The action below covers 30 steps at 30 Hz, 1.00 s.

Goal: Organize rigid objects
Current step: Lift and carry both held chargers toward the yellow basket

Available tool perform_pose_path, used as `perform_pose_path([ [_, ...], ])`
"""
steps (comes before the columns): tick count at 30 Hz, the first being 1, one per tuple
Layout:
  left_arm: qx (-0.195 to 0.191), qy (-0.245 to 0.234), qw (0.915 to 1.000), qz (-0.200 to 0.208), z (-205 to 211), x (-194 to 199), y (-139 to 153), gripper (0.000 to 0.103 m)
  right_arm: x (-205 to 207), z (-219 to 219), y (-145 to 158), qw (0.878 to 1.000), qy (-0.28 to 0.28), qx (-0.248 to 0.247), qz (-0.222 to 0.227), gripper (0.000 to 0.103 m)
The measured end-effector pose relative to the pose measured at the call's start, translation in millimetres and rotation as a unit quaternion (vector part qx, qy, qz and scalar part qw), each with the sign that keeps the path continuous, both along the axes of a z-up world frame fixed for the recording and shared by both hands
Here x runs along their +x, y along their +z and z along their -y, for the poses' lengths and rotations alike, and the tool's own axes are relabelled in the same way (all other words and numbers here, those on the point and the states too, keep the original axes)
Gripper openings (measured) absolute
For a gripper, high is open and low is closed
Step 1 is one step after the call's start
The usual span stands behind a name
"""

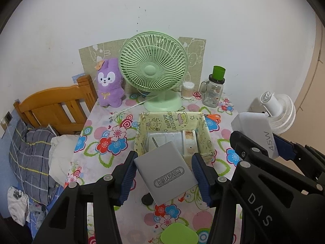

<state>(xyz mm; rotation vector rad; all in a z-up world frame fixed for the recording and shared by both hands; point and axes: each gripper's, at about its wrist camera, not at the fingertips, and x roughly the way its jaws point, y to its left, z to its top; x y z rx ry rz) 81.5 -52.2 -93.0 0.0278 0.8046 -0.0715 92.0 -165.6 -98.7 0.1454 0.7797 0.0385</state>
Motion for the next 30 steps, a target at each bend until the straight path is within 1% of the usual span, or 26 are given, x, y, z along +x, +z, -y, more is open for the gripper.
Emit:
perform_pose_path([
  [15,0.012,0.006,0.9998,-0.015,-2,48,-24,0.057,53,-9,-25,1.0,0.004,-0.003,-0.024,0.05],
  [21,0.012,0.012,0.9996,-0.02,-6,70,-40,0.057,76,-16,-41,1.0,0.01,-0.005,-0.029,0.05],
  [30,0.021,0.012,0.9992,-0.033,-8,106,-79,0.057,115,-24,-80,0.999,0.021,0.005,-0.038,0.05],
])
